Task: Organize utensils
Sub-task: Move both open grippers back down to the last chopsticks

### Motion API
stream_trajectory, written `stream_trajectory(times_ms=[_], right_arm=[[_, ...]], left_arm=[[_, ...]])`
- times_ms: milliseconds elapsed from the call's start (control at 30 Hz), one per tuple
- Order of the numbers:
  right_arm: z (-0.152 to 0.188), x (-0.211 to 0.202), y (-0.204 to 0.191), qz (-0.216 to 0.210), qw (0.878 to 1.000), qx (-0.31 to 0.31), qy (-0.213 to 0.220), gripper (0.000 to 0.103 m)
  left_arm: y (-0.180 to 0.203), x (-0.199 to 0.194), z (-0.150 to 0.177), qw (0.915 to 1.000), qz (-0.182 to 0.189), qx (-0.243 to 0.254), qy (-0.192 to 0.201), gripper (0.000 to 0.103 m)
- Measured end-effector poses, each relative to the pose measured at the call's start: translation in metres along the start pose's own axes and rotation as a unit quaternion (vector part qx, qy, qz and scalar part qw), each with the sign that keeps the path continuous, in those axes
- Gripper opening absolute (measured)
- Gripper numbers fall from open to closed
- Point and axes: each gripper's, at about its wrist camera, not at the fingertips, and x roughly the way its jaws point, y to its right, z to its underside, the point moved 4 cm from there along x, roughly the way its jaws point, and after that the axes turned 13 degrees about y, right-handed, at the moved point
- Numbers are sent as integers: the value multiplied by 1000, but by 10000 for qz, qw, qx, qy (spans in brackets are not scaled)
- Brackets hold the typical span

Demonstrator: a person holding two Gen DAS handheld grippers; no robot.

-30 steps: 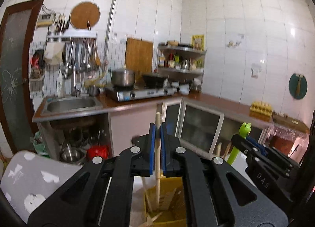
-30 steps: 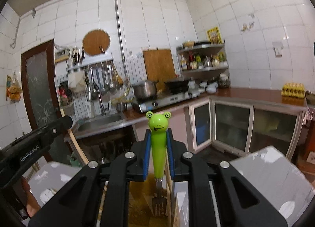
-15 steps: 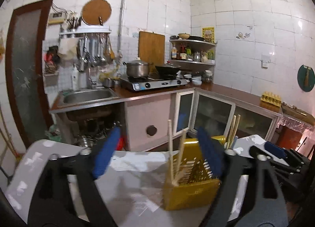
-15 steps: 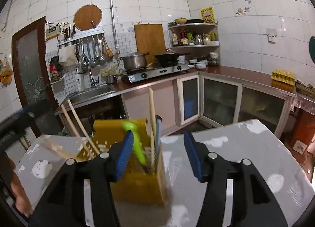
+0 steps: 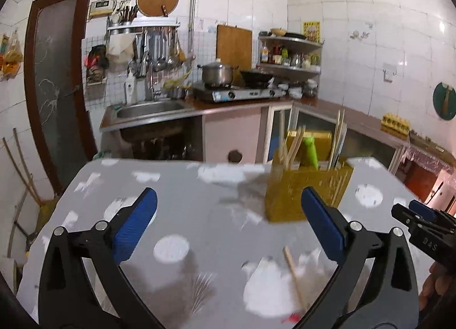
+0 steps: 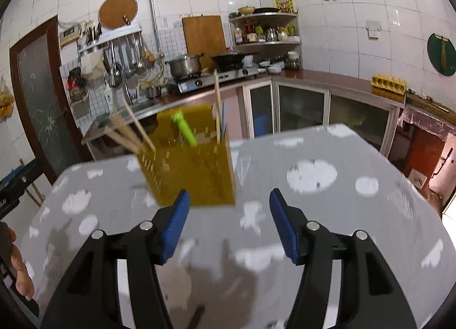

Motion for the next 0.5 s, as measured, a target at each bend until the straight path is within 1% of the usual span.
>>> stream_trajectory(times_ms=[200, 367, 467, 500], right_arm=[[53, -8, -9, 168, 9990, -116, -398, 58], [89, -4, -13, 372, 9947, -247, -922, 58], [107, 4, -15, 401, 9901, -176, -1334, 57], [110, 5, -17, 387, 9891, -181, -1409, 54]], left_arm=[[-4, -11, 47, 9991, -45, 151, -392, 98], [-3, -9, 81, 9969, -110, 334, -705, 98], [-7, -2, 96, 9956, -94, 264, -896, 98], [-7, 0, 98, 9951, -80, 224, -958, 98]])
